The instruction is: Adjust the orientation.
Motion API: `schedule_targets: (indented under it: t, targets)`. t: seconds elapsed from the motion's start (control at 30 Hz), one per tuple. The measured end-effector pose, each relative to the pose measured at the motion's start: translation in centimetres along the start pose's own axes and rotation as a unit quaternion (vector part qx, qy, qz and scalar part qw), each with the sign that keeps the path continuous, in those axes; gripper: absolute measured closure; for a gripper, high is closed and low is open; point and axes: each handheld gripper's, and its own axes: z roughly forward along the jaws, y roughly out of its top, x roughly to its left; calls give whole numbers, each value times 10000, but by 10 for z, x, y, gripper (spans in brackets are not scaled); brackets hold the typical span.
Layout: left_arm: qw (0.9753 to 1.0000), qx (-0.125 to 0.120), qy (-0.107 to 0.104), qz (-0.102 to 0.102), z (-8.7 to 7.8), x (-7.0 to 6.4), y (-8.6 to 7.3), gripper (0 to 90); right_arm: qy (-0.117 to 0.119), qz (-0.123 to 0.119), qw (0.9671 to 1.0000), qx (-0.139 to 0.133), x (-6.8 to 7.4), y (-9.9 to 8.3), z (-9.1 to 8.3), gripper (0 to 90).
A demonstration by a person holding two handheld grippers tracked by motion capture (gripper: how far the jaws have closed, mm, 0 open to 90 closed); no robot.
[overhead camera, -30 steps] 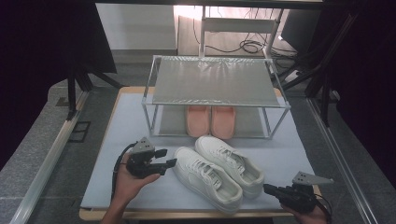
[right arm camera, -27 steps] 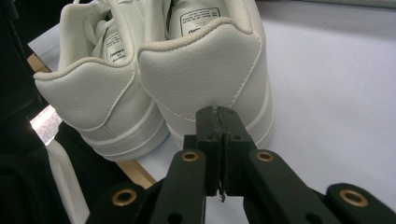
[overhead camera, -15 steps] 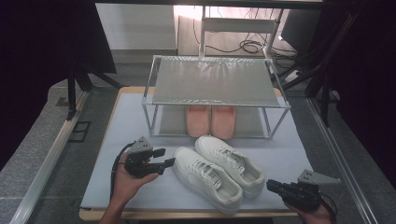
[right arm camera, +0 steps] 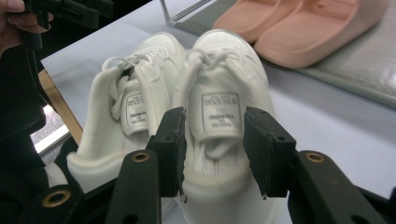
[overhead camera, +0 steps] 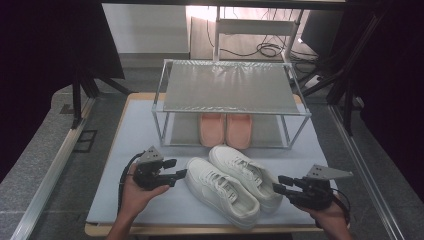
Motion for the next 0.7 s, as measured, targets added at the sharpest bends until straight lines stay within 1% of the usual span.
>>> schedule_targets:
  t: [0.33,0.7]
  targets:
    - [10000,17,3,-32,0,1,-1,431,173,-70,9996,191,7,17,26,539]
    - [10000,35,-5,-39,1,2,-1,428,309,-150,9988,353,13,29,42,529]
